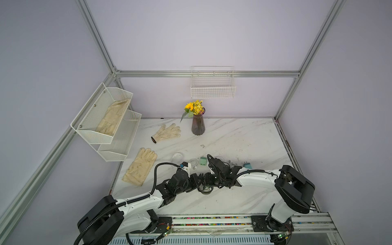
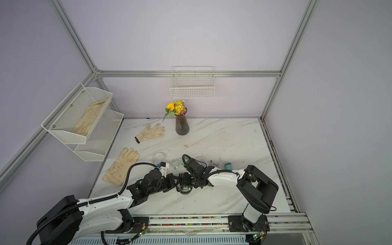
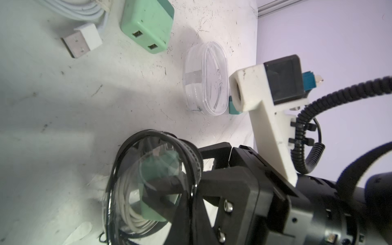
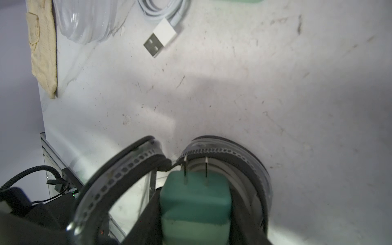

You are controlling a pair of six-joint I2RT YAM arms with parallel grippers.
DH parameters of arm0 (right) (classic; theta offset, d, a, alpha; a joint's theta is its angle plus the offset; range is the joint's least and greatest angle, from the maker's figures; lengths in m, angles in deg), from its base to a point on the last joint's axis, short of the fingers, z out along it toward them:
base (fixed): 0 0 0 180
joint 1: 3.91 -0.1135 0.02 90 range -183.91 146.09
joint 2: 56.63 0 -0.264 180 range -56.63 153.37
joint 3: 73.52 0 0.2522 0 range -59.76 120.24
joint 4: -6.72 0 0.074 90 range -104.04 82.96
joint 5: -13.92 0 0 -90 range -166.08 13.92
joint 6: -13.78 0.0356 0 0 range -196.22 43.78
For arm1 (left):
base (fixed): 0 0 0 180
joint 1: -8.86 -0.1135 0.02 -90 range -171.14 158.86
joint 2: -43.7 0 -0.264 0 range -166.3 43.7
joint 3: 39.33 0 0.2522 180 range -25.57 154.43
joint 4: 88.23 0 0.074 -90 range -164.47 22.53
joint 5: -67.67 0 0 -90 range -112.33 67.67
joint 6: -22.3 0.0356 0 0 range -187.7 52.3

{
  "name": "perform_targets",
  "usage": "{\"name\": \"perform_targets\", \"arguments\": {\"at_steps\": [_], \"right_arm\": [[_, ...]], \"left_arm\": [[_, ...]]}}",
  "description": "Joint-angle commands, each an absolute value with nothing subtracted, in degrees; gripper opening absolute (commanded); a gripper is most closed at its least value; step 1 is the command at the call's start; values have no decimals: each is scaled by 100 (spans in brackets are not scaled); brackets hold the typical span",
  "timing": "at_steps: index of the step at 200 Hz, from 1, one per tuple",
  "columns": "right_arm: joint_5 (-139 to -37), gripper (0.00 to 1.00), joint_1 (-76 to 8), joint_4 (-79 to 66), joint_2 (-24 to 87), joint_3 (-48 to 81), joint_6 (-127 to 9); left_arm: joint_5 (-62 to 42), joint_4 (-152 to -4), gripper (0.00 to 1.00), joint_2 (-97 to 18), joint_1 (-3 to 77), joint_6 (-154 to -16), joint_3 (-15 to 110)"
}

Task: Pack away charging kits
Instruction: Place the plug in the storage bag.

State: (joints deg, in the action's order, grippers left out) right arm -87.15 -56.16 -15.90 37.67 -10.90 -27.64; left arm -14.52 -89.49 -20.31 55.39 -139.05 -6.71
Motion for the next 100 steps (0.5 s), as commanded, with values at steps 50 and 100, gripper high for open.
{"name": "perform_targets", "arguments": {"at_steps": [50, 100], "right_arm": [[-8612, 40, -5752, -1704, 3952, -970, -2844], [-8611, 59, -5750, -1778, 3723, -906, -2870]], "left_arm": [[-1402, -9024, 0, -2081, 5532, -13785, -667], [-1362, -8766, 0, -2201, 5535, -13643, -457]]}}
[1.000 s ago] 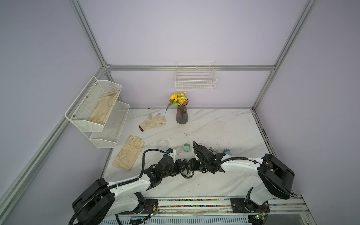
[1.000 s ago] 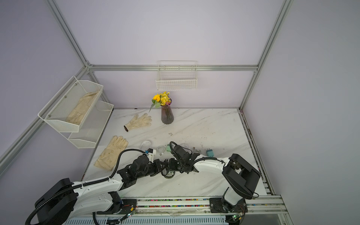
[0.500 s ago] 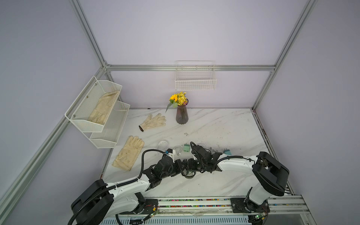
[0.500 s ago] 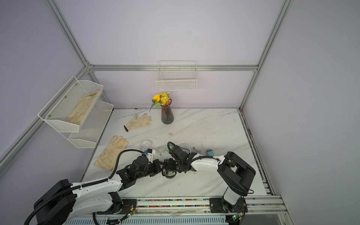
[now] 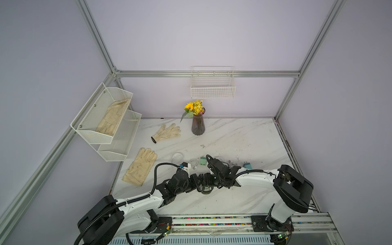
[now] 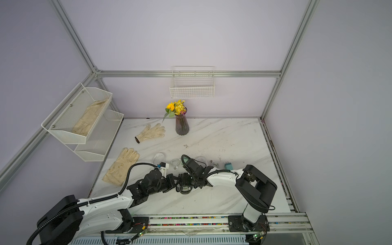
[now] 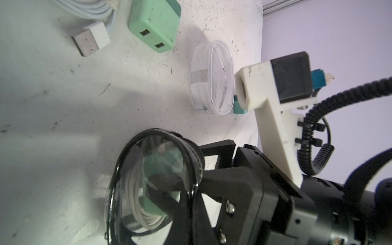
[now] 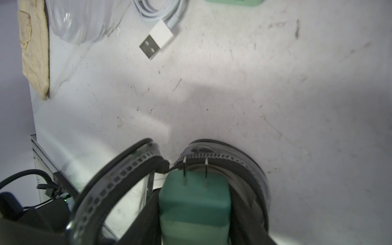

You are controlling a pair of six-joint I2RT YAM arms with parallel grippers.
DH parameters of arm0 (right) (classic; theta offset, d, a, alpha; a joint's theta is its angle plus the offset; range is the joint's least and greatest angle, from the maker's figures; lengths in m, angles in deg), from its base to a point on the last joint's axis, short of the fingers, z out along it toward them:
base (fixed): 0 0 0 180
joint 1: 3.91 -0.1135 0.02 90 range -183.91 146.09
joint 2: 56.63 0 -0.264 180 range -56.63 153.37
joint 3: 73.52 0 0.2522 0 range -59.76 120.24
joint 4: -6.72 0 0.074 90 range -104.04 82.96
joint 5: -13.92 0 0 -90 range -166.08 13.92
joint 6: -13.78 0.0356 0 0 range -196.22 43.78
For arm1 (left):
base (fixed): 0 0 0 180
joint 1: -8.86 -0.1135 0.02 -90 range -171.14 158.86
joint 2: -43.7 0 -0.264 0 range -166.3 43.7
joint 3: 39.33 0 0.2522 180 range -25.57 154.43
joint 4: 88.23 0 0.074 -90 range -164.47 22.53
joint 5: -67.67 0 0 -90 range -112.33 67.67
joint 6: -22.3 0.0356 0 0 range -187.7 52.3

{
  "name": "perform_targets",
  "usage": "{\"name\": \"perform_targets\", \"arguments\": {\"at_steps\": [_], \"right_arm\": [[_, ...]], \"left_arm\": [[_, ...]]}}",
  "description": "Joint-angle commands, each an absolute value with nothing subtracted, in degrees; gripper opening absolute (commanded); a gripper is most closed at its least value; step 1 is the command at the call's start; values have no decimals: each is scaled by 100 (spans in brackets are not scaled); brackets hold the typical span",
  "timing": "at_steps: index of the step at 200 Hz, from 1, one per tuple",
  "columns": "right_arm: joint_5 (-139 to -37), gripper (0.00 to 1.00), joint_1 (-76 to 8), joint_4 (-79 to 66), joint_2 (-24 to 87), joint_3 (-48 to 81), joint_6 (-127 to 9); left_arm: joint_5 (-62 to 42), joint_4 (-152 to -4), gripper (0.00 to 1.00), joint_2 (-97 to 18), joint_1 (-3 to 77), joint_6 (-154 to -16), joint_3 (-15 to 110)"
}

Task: Pack away charging kits
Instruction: Place the plug in the storage bag.

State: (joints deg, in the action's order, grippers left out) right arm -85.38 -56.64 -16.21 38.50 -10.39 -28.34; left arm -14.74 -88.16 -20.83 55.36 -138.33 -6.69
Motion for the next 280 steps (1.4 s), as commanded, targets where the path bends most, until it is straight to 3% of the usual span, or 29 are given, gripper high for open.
{"name": "perform_targets", "arguments": {"at_steps": [1, 28, 164, 221, 280], "right_arm": [[-8610, 59, -5751, -1786, 3723, -905, -2873], [-8542, 65, -5752, -1989, 3460, -893, -2880], [-8259, 63, -5744, -2357, 2496, -872, -3001], [-8427, 45, -5585, -2155, 2762, -853, -3437], [-8769, 40, -5462, -1464, 2986, -1293, -3561]], "left_arm": [[-1358, -8766, 0, -2203, 5531, -13639, -457], [-1328, -8728, 0, -2315, 5536, -13583, -386], [-1132, -7931, 3, -2778, 5534, -12981, 398], [-1315, -7693, 3, -2691, 5530, -12879, 460], [-1399, -7574, 0, -2193, 5538, -12787, 306]]}}
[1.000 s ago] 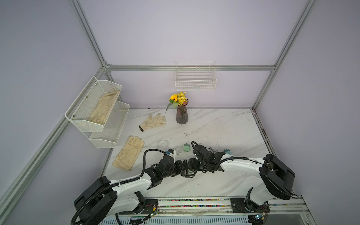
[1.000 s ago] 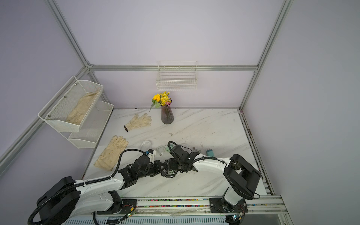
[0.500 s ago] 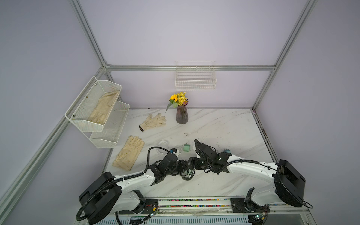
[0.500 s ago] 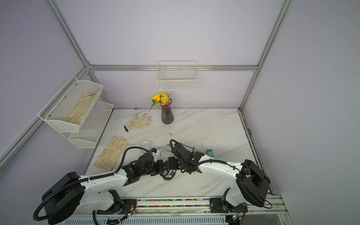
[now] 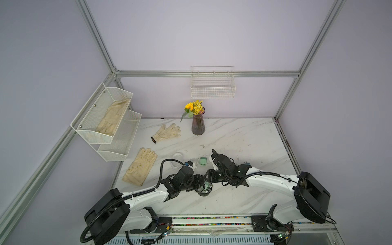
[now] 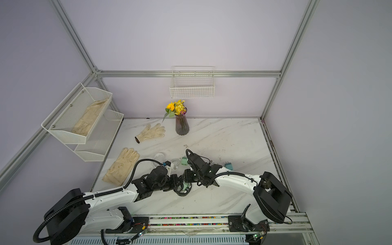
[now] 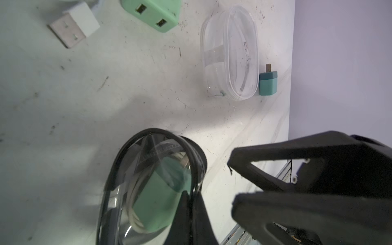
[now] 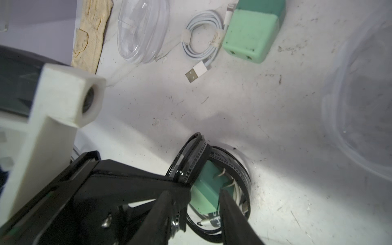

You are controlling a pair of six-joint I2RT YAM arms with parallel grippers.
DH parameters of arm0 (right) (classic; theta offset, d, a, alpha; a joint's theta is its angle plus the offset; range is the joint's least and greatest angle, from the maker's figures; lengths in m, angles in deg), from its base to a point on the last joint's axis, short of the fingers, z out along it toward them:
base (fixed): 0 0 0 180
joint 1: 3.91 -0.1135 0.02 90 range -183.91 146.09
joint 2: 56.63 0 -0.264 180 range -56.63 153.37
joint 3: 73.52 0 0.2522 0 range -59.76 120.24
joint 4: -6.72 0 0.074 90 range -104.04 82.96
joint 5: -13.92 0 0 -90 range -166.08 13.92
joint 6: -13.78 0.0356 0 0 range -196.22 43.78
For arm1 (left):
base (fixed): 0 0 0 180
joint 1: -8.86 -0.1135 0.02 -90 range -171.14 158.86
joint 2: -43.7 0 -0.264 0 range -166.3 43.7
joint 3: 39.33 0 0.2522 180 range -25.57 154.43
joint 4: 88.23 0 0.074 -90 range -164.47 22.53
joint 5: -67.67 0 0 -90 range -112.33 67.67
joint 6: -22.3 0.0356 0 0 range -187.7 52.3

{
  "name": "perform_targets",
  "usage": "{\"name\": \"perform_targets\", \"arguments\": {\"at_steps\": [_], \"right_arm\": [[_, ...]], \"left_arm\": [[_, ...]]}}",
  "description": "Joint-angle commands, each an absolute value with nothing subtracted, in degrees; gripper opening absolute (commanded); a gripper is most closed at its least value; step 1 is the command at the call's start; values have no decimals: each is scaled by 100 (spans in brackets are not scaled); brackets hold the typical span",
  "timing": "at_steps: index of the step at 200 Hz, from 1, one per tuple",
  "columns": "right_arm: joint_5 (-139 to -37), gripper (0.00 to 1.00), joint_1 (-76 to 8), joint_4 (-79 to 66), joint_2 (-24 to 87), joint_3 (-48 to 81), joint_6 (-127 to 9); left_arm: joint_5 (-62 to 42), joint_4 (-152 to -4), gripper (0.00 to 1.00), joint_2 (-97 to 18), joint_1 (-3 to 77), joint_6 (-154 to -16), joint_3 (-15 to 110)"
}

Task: Pack away charging kits
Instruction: Place the plug in the storage bag, then place the storage bag at the center of the board, then close the storage bag at the center of the board.

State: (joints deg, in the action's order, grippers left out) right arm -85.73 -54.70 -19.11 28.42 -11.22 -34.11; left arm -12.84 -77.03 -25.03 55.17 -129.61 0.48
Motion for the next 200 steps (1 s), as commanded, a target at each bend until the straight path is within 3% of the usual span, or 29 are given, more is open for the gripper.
{"name": "perform_targets", "arguments": {"at_steps": [1, 75, 134, 164, 200], "right_arm": [[-8782, 40, -5458, -1453, 2995, -1297, -3574], [-9164, 38, -5446, -1332, 3794, -995, -4193], [-9365, 38, -5448, -1562, 3665, -785, -4794], [-8994, 50, -5375, -2145, 3285, -685, -4836], [-8871, 53, -5111, -2587, 2634, -833, -4862]], "left_arm": [[-1394, -7563, 0, -2185, 5533, -12780, 307], [-1408, -7414, 0, -2055, 5535, -12616, 313], [-1346, -7258, 1, -2144, 5535, -12377, 425], [-1270, -7073, 1, -2380, 5532, -12192, 647], [-1151, -7050, 3, -2671, 5535, -12048, 860]]}}
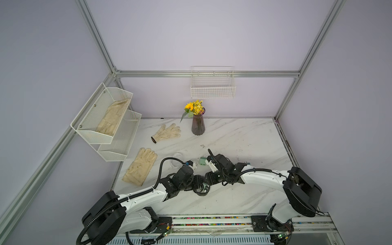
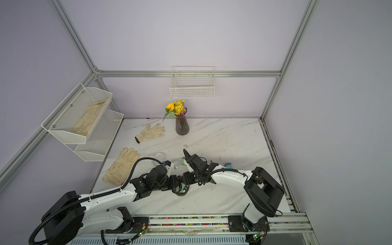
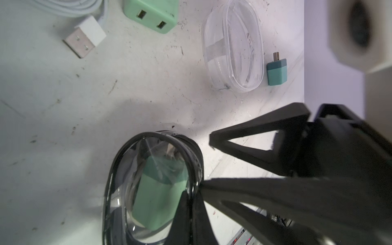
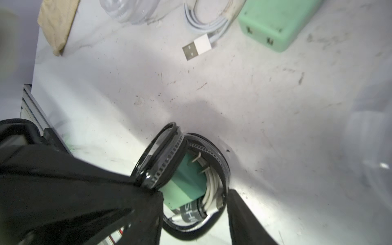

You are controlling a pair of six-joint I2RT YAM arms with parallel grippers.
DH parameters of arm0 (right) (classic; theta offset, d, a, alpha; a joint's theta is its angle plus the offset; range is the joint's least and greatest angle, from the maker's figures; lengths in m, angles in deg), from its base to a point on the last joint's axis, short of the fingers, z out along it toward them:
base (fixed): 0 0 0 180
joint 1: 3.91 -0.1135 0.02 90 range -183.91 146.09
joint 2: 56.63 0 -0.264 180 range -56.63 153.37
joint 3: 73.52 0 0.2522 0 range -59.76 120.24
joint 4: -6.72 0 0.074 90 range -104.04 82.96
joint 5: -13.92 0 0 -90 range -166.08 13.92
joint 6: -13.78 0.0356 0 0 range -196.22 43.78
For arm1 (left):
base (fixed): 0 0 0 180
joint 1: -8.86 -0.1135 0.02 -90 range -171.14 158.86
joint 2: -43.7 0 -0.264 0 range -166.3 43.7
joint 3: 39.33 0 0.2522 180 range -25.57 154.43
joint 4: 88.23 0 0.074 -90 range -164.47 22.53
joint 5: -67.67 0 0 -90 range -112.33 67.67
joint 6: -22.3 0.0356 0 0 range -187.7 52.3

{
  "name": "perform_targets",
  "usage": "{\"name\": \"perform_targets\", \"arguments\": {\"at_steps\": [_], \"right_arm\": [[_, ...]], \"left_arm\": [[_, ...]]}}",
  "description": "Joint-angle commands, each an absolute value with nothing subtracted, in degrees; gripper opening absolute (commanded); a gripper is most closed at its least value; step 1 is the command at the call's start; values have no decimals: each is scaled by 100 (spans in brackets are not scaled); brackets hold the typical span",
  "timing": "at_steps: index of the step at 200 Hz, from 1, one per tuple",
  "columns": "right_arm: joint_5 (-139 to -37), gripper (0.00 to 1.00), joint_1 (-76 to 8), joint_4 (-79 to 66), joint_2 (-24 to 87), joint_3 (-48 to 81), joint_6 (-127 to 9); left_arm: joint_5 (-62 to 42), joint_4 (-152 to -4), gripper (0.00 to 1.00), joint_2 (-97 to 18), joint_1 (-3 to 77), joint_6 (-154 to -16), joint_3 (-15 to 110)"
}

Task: Pack away charging kits
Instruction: Close the storage bag at the center of the board.

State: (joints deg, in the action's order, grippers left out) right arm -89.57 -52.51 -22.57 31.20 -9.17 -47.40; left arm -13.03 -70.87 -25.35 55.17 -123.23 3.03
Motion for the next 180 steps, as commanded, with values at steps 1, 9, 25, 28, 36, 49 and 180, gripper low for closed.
{"name": "perform_targets", "arguments": {"at_steps": [1, 9, 25, 28, 36, 49, 180], "right_arm": [[-8890, 53, -5107, -2581, 2620, -842, -4862], [-9064, 53, -5012, -2523, 2513, -948, -4870], [-9339, 53, -4917, -2389, 2366, -1141, -4862], [-9366, 53, -4907, -2346, 2344, -1172, -4840], [-9422, 53, -4908, -2283, 2320, -1243, -4765], [-9523, 54, -4903, -2186, 2293, -1329, -4660], [-9743, 55, -5012, -1496, 2656, -1612, -4001]], "left_arm": [[-1147, -7050, 3, -2679, 5535, -12046, 861], [-1109, -7078, 3, -2735, 5534, -12044, 903], [-1025, -7158, 4, -2869, 5536, -12035, 962], [-1009, -7169, 4, -2905, 5536, -12043, 975], [-959, -7213, 5, -2978, 5536, -12057, 1002], [-864, -7277, 7, -3091, 5534, -12079, 1059], [-1722, -6048, 66, -1939, 5411, -11617, 1107]]}}
